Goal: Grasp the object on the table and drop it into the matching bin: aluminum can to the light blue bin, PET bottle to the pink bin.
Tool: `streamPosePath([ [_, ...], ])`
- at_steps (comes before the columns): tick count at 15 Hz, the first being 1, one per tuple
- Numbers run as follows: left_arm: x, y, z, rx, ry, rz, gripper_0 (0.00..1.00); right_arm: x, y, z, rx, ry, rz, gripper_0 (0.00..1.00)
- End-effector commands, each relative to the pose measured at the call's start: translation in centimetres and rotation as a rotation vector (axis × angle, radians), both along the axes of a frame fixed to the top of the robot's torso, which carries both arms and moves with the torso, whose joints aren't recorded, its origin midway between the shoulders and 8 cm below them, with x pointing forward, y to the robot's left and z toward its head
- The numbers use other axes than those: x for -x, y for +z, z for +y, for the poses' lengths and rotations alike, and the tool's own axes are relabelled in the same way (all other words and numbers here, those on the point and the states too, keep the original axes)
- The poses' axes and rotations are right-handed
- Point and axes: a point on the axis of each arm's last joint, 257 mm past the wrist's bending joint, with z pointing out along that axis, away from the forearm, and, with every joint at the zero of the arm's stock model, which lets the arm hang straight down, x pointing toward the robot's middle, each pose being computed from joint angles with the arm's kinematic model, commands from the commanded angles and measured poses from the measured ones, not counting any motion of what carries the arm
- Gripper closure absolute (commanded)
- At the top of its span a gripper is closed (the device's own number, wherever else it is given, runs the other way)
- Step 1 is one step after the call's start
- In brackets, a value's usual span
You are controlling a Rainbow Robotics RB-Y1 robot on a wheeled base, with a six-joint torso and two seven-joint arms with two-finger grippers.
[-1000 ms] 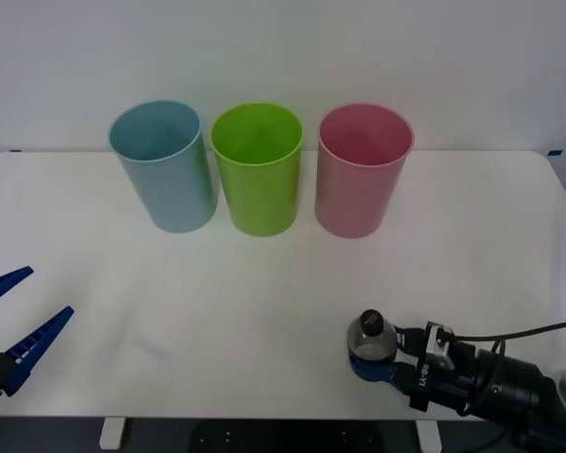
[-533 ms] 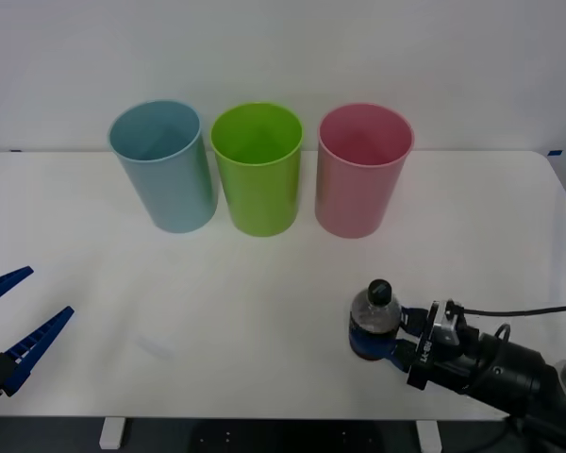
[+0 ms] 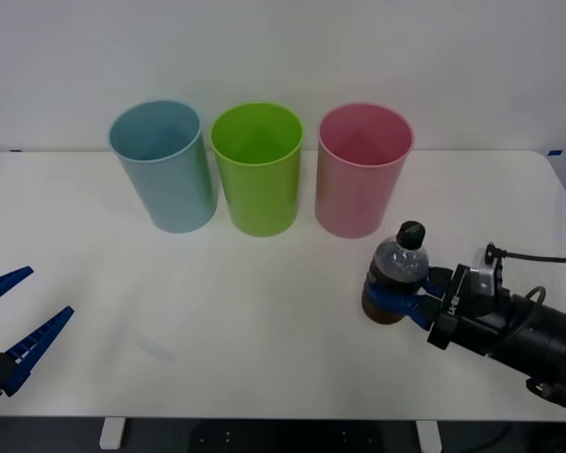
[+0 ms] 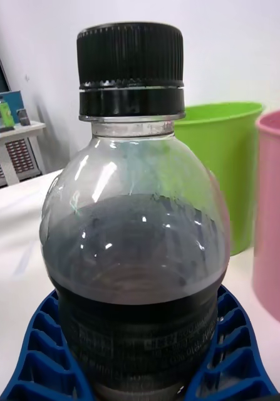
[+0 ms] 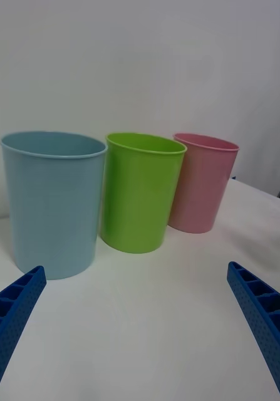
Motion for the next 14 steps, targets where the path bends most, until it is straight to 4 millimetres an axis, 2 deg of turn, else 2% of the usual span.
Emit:
streamPosePath([
  [1, 0.0, 0.0, 0.0, 0.0, 0.0, 0.0, 0.0, -0.2, 3.4, -0.8, -0.039, -0.004, 0.004, 1.0],
  [4, 0.0, 0.0, 0.0, 0.0, 0.0, 0.0, 0.0, -0.1, 7.4, -1.3, -0.081, -0.005, 0.005, 1.0],
  [8, 0.0, 0.0, 0.0, 0.0, 0.0, 0.0, 0.0, -0.1, 13.0, -0.9, -0.128, -0.027, -0.009, 1.0],
  [14, 0.0, 0.0, 0.0, 0.0, 0.0, 0.0, 0.0, -2.1, 19.4, -1.2, -0.098, -0.119, -0.159, 1.0],
])
